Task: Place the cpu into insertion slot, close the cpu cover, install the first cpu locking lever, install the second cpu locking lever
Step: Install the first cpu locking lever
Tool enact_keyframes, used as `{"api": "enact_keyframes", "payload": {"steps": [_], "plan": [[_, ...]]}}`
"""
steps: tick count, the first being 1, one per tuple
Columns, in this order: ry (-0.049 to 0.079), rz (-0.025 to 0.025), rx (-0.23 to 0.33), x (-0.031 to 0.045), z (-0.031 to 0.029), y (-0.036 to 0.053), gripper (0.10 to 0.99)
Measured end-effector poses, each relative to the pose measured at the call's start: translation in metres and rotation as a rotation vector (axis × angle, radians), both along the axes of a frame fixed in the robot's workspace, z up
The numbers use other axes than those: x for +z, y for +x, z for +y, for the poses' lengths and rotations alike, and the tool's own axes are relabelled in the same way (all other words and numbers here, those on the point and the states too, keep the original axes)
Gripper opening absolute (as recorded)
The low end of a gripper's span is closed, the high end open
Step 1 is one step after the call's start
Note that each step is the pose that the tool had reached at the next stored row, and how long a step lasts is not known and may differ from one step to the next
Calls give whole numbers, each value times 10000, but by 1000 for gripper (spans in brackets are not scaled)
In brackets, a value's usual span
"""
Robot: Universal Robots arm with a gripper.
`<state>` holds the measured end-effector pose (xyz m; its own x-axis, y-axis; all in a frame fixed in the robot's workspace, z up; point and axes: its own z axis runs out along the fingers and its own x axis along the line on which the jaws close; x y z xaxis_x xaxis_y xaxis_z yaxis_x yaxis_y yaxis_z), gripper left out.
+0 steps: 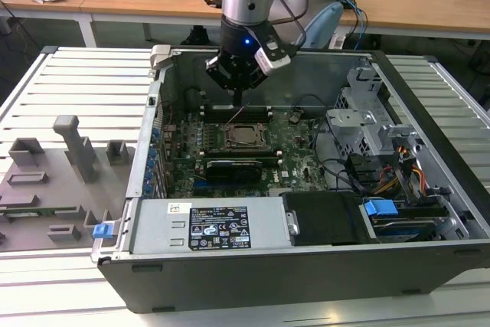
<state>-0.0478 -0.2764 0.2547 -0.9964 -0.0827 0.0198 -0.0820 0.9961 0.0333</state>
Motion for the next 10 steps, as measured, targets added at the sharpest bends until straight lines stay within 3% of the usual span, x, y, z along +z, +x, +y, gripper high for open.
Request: {"api": "enact_keyframes", "payload": {"steps": [1, 2, 4, 10], "plan": [[161, -1, 20, -1, -2, 0, 106], [199, -6, 102, -8, -8, 1, 106], [197, -9, 479, -23, -11, 1, 106], [196, -15, 298, -101, -28, 46, 106]]}}
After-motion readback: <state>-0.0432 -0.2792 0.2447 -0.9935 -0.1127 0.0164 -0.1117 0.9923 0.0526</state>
